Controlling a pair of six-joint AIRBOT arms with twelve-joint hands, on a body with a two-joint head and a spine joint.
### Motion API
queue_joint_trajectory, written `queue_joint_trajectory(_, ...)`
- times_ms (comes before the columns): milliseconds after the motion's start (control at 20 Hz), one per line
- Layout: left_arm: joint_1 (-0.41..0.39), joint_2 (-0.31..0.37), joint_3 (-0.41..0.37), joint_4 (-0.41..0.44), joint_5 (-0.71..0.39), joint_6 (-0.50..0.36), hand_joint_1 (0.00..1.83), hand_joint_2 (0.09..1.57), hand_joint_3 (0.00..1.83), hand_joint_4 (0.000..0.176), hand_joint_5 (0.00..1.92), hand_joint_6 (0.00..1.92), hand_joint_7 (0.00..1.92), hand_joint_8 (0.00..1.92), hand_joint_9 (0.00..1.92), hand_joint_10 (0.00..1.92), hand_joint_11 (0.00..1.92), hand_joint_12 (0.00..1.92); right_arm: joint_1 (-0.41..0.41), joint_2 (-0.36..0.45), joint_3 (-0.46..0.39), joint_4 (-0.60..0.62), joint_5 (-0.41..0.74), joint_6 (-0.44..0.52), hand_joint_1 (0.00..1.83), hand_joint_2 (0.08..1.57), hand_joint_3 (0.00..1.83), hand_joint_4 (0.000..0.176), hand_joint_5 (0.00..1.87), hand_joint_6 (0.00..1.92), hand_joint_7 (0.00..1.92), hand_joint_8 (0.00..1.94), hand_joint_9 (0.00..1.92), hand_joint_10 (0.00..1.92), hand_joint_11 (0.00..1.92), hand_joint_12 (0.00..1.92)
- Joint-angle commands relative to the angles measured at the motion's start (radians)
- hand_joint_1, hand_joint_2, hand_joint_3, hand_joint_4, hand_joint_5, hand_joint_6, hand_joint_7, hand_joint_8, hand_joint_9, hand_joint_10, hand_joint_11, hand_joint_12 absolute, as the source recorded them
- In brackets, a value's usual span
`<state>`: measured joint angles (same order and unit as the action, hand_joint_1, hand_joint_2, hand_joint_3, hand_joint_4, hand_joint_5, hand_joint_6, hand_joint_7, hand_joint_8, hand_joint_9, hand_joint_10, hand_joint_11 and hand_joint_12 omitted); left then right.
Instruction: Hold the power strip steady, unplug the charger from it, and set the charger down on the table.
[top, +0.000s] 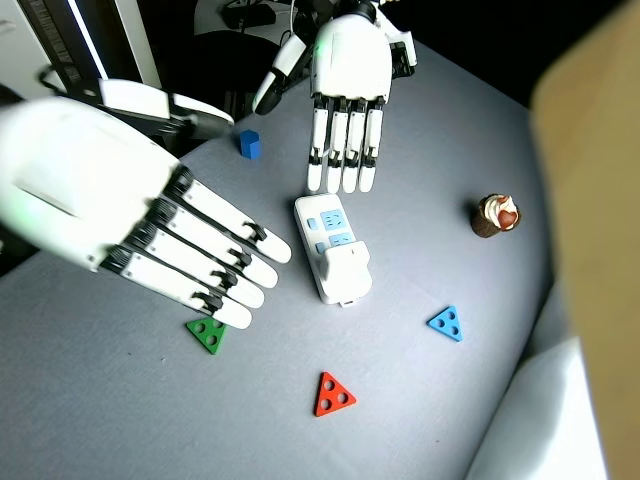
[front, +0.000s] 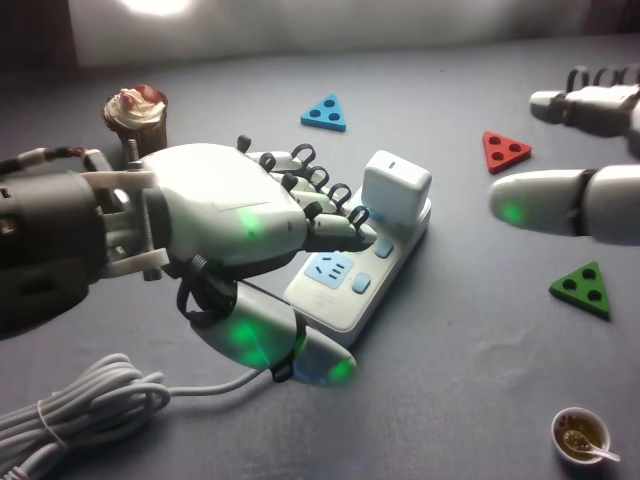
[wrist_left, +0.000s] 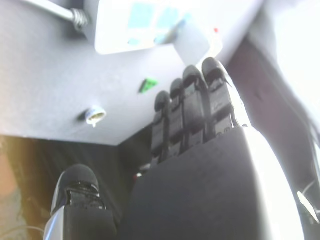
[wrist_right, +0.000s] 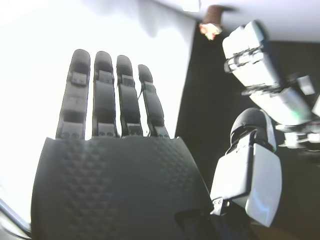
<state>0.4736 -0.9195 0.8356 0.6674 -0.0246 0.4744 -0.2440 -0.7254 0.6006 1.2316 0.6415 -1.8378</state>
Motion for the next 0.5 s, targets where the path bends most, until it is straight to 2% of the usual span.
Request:
queue_joint_trajectory(0, 0.001, -0.012, 0.003, -0.001, -0.078, -0.001, 0.01, 1.05, 0.00, 0.000, 0.17, 0.00, 0.18, 0.00, 0.17, 0.00, 0.00, 0.29, -0.001, -0.013, 0.012, -0.027, 0.138, 0.001, 0.00, 0.94, 0.01, 0.000, 0.14, 0.00, 0.16, 0.00, 0.16, 0.00, 0.10, 0.15)
queue_joint_trajectory(150, 0.021, -0.053, 0.030, 0.000, -0.078, 0.000, 0.00, 1.05, 0.00, 0.000, 0.17, 0.00, 0.17, 0.00, 0.16, 0.00, 0.00, 0.28, -0.041, -0.145, 0.079, -0.022, 0.246, -0.004, 0.00, 0.92, 0.00, 0.000, 0.13, 0.00, 0.15, 0.00, 0.14, 0.00, 0.07, 0.13)
queue_joint_trajectory(350, 0.058, -0.098, 0.066, -0.001, -0.097, -0.001, 0.00, 1.04, 0.00, 0.000, 0.15, 0.00, 0.15, 0.00, 0.14, 0.01, 0.01, 0.26, -0.068, -0.284, 0.187, -0.020, 0.285, -0.004, 0.00, 0.94, 0.01, 0.000, 0.15, 0.01, 0.18, 0.01, 0.17, 0.01, 0.09, 0.14)
queue_joint_trajectory(450, 0.078, -0.123, 0.085, -0.007, -0.111, -0.001, 0.00, 1.05, 0.00, 0.000, 0.16, 0.00, 0.16, 0.01, 0.14, 0.01, 0.01, 0.26, -0.068, -0.336, 0.248, -0.020, 0.284, -0.002, 0.13, 0.98, 0.01, 0.000, 0.16, 0.01, 0.19, 0.01, 0.17, 0.01, 0.11, 0.14)
